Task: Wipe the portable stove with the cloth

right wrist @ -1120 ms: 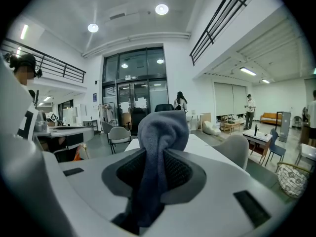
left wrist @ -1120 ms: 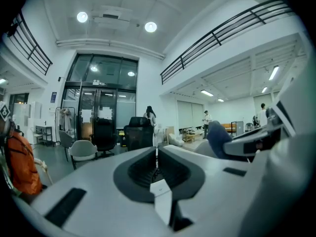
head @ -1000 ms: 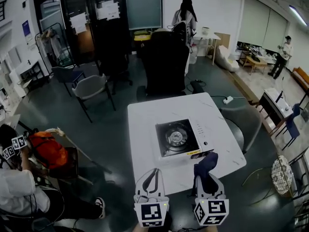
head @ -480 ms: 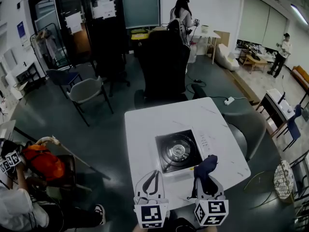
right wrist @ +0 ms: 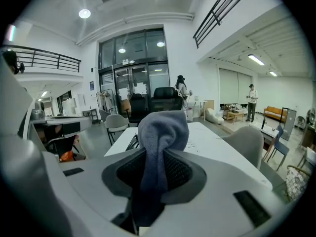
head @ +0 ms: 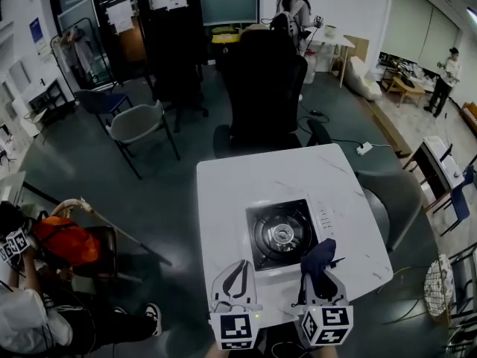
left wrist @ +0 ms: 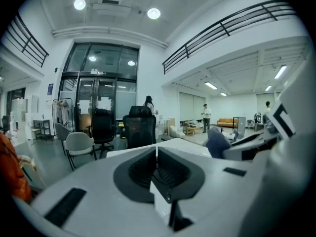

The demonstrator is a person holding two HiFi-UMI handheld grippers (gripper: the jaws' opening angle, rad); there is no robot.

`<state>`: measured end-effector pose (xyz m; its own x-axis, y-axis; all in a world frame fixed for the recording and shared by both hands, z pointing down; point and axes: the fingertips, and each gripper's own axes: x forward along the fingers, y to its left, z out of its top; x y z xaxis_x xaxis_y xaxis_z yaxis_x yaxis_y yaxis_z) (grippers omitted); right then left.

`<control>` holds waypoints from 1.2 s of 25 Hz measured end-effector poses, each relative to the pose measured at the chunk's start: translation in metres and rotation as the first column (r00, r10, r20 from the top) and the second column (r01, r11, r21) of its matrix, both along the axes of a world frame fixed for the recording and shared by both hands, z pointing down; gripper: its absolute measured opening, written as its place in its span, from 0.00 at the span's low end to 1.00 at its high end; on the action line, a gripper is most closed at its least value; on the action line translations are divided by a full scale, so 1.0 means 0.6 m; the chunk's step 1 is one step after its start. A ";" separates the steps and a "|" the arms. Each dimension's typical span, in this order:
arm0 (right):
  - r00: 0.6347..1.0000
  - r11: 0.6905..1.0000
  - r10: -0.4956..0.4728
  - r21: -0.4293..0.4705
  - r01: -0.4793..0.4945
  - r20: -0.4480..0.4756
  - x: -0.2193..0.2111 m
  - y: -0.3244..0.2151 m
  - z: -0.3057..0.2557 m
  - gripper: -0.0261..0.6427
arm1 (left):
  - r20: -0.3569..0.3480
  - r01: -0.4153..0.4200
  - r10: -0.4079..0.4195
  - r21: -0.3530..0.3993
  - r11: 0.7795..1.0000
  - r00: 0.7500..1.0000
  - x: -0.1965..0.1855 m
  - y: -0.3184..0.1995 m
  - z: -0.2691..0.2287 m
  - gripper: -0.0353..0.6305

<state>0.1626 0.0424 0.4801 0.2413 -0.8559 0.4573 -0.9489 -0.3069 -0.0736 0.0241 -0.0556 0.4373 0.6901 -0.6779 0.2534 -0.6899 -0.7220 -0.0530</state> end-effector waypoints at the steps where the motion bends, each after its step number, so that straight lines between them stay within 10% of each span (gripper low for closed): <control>1: 1.000 1.000 -0.014 -0.013 0.014 0.005 0.000 -0.006 0.008 0.20 | 0.007 0.003 -0.003 0.005 1.000 1.000 0.001 -0.004 0.004 0.09; 30: 0.952 0.909 -0.287 -0.284 0.305 0.102 -0.015 -0.093 0.172 0.20 | 0.094 0.226 -0.219 -0.069 0.972 0.971 0.001 -0.095 0.078 0.09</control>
